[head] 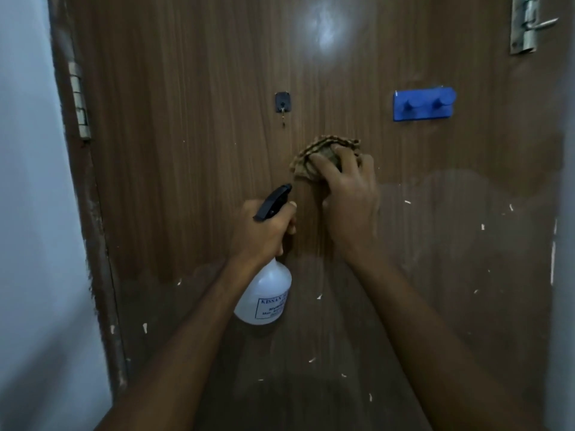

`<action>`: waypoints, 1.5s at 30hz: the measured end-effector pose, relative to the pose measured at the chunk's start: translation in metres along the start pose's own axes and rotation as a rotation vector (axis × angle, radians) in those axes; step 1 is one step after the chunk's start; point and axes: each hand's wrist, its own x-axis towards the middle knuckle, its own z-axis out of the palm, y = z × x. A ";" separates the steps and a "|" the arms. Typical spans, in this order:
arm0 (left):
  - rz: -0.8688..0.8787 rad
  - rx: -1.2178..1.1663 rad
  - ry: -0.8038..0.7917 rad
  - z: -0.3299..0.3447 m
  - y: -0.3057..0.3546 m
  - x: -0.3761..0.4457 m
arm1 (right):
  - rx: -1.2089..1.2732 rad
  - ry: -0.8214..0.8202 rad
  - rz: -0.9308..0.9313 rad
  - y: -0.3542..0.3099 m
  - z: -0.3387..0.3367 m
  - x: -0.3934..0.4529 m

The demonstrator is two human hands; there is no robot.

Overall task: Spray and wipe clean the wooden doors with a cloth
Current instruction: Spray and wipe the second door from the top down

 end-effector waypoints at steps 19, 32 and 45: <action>-0.025 -0.048 -0.189 0.070 0.017 0.011 | 0.035 -0.026 0.037 0.067 -0.033 -0.124; -0.022 -0.052 -0.233 0.092 0.024 0.008 | 0.028 -0.042 0.112 0.090 -0.052 -0.123; -0.008 -0.087 -0.291 0.133 0.033 0.009 | -0.033 -0.023 0.203 0.111 -0.062 -0.121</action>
